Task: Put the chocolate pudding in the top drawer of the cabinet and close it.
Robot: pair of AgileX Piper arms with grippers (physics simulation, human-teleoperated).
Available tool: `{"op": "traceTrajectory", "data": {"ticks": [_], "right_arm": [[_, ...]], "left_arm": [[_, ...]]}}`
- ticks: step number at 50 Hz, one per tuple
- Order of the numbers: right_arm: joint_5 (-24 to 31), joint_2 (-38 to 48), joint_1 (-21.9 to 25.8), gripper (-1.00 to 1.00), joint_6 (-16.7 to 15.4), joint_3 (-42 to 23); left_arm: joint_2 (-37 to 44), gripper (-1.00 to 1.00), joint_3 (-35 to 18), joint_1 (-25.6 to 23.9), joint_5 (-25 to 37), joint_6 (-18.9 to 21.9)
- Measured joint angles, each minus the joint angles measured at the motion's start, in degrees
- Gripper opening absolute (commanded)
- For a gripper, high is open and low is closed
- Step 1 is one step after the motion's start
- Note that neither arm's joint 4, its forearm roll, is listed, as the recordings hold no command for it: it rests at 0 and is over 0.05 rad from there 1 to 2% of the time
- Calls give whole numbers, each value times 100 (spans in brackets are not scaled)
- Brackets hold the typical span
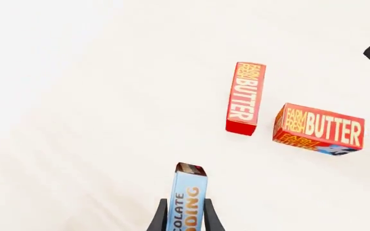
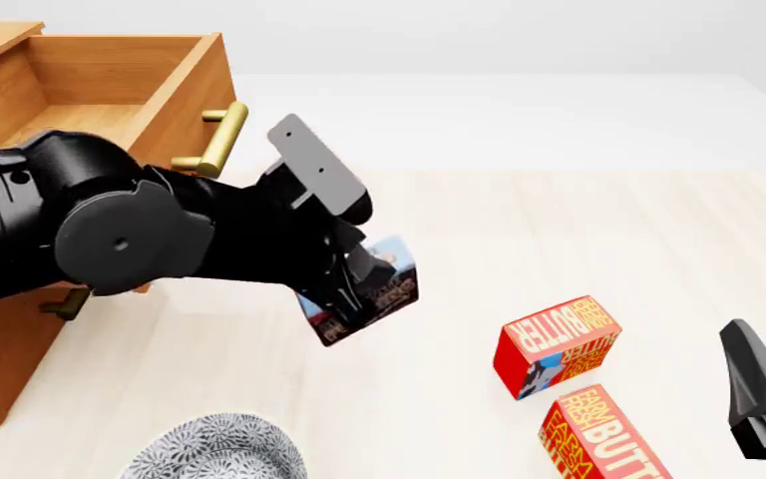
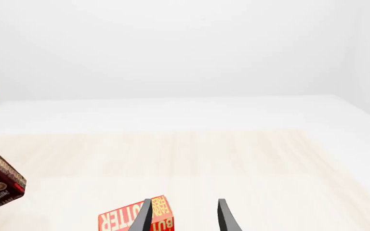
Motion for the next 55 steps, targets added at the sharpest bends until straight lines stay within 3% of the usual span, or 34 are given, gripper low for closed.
{"op": "traceTrajectory", "data": {"ticks": [23,55], "right_arm": [[0,0,0,100,0,0],[0,0,0,100,0,0]], "left_arm": [[-655,-100,-645,-277,691,165],[-1335,-100,-1765,77,1598,561]]}}
